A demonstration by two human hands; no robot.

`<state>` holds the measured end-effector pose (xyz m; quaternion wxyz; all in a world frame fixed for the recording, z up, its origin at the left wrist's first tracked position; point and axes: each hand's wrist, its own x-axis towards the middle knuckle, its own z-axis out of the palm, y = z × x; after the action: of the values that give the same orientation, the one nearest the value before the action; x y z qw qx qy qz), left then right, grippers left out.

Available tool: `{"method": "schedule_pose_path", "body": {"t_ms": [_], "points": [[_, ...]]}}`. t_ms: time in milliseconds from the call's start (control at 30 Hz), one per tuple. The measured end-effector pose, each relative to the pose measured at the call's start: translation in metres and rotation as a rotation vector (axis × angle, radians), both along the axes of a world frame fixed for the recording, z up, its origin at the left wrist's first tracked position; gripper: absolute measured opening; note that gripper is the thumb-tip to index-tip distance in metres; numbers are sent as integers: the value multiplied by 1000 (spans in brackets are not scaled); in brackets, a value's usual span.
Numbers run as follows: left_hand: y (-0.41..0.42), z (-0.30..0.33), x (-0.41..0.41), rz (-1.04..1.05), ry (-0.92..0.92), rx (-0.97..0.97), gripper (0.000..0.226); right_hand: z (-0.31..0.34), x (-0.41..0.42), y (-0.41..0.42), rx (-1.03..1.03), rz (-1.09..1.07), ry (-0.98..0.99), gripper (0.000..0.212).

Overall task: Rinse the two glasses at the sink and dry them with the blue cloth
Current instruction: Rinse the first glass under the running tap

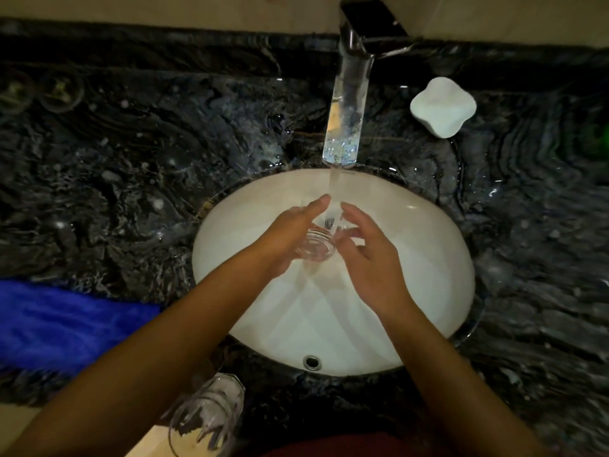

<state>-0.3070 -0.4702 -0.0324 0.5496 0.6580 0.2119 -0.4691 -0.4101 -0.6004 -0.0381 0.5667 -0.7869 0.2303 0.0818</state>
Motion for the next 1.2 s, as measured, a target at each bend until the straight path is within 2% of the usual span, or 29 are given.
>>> {"method": "schedule_pose_path", "body": {"t_ms": [100,200,300,400,467,633,733,833,1100,1200], "points": [[0,12,-6,99,121,-113,44,13,1,-1,-58,125,0,45],[1,20,-12,163,177,-197,48,24,-4,-8,-61,233,2,47],[-1,27,-15,199,179,-185,58,33,-14,-15,-92,283,-52,49],[0,33,-17,207,125,-163,59,40,-20,-25,16,245,-113,43],[0,35,-18,161,0,-79,63,42,-24,-32,118,193,-132,36],[11,49,-23,-133,-530,194,81,41,-27,-41,252,75,-71,35],[35,64,-30,-219,-676,249,75,42,-24,-48,227,64,-51,36],[70,79,-45,-121,-703,152,73,44,-24,-52,154,117,-48,34],[164,106,-115,279,-733,316,70,54,-31,-34,98,344,-21,40],[200,115,-144,391,-754,378,72,59,-38,-11,165,365,11,42]]}}
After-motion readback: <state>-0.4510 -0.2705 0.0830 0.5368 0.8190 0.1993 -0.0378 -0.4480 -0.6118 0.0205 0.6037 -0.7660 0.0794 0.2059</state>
